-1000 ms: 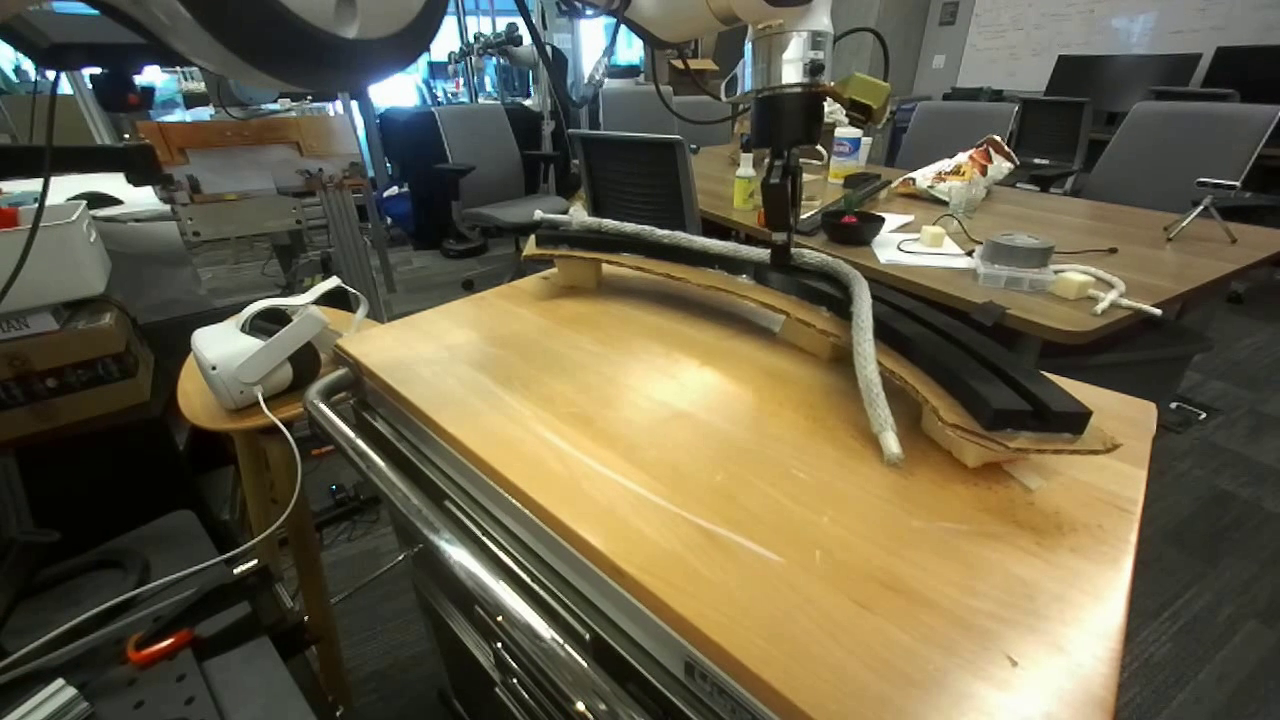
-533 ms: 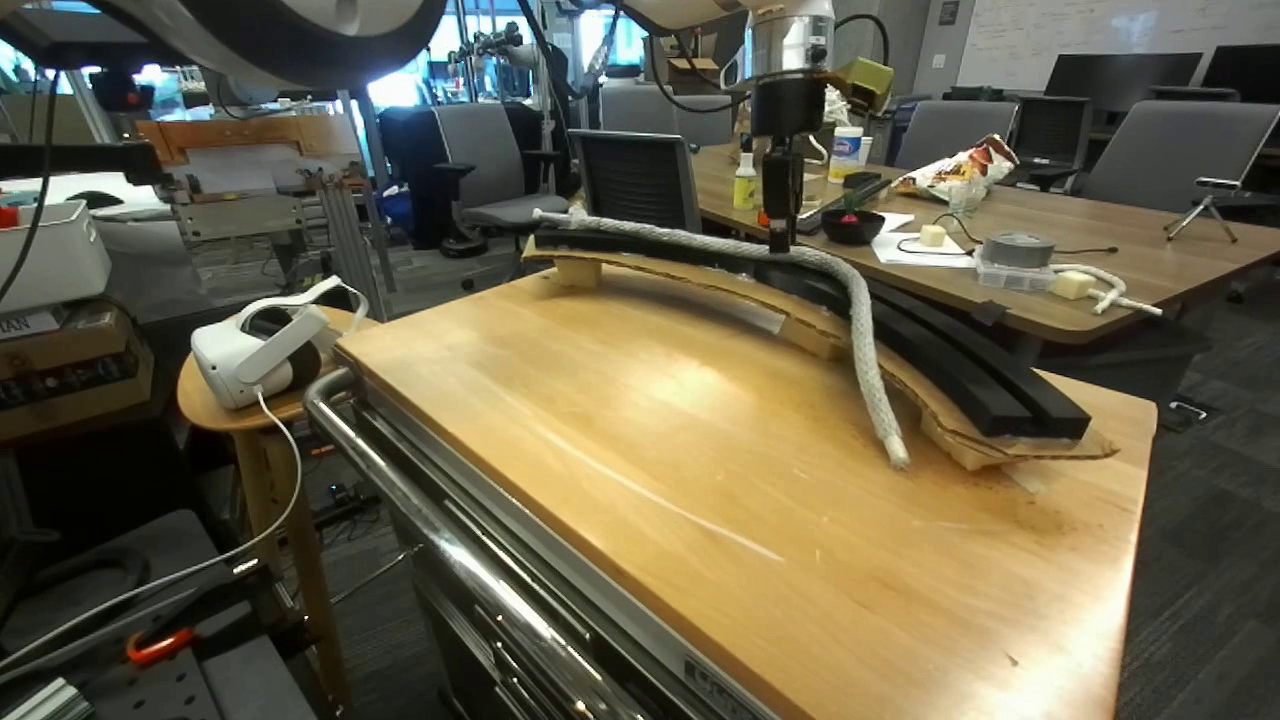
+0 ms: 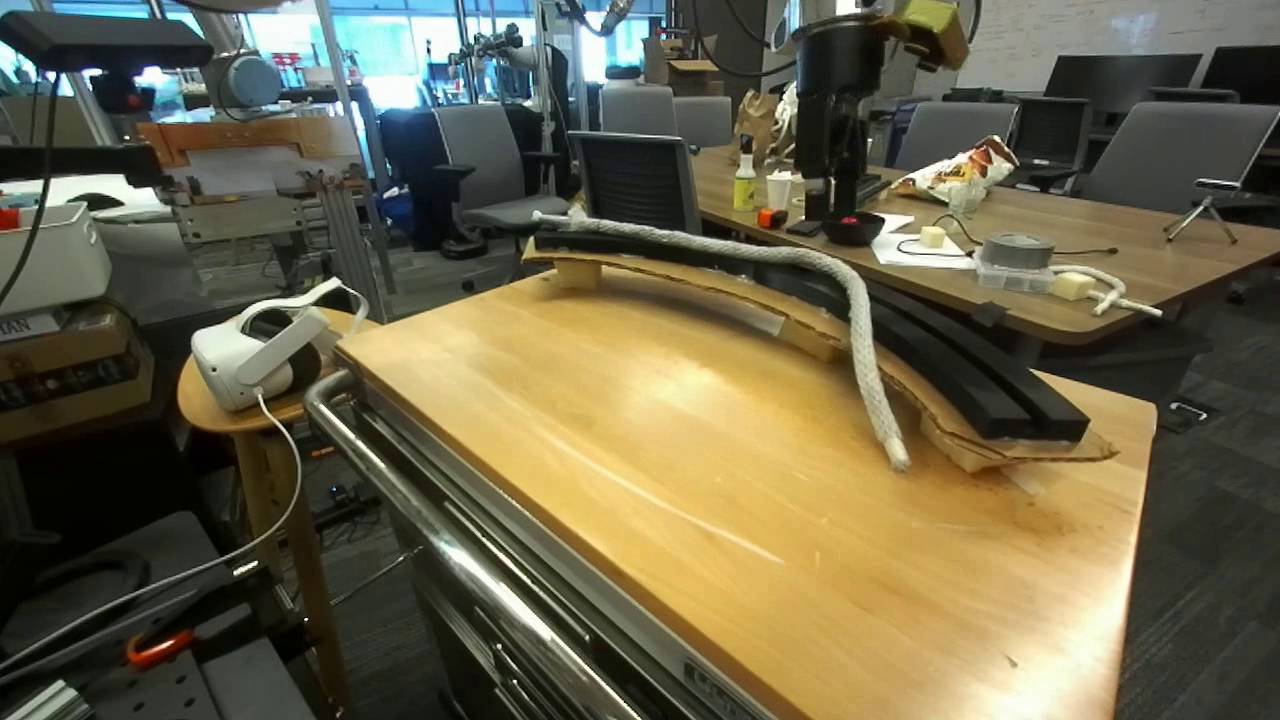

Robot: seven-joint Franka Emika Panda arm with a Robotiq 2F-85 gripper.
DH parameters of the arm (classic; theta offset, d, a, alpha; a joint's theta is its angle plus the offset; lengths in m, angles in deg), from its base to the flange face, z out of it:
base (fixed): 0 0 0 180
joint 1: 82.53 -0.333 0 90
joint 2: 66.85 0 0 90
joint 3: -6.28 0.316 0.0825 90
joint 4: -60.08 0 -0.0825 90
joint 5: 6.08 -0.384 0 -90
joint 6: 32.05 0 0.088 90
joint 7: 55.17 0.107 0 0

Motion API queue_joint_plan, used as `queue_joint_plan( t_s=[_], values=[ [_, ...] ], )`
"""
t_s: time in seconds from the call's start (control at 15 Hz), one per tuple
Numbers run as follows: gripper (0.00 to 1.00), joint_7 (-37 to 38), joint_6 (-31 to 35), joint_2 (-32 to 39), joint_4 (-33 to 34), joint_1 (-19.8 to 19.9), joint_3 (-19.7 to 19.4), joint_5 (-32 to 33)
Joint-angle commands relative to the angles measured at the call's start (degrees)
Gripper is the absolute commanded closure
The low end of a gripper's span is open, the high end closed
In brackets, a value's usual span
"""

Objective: Place the rope on the platform

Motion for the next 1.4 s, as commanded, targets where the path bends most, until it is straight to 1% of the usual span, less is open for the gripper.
queue_joint_plan(
  t_s=[0.0,0.07,0.13,0.2,0.53,0.6,0.67,0.8,0.93,1.07,1.2,1.27,1.33],
  values=[
    [0.0,8.4,1.7,-9.6,-13.3,3.0,0.7,-4.6],
    [0.0,10.4,2.2,-11.0,-15.6,3.8,1.0,-6.5],
    [0.0,6.3,0.1,-4.9,-6.6,2.7,0.2,-3.7],
    [0.0,6.7,0.2,-5.7,-7.8,3.1,0.2,-4.1],
    [0.0,6.7,0.2,-5.0,-7.8,2.7,0.2,-4.1],
    [0.0,11.2,1.9,-4.9,-7.7,2.5,-0.2,-4.9],
    [0.0,15.1,2.7,-5.3,-8.2,3.3,0.4,-7.6],
    [0.0,18.8,5.4,-7.3,-12.2,4.7,0.7,-10.5],
    [0.0,21.7,9.9,-10.9,-20.2,6.8,0.6,-13.6],
    [0.0,23.9,13.8,-12.6,-25.5,9.0,0.2,-16.5],
    [0.0,25.2,18.0,-14.7,-30.8,11.4,0.3,-19.9],
    [0.0,23.7,22.2,-16.3,-33.4,12.4,0.8,-21.8],
    [0.0,23.5,16.2,-9.9,-24.3,11.3,0.4,-18.4]
  ],
)
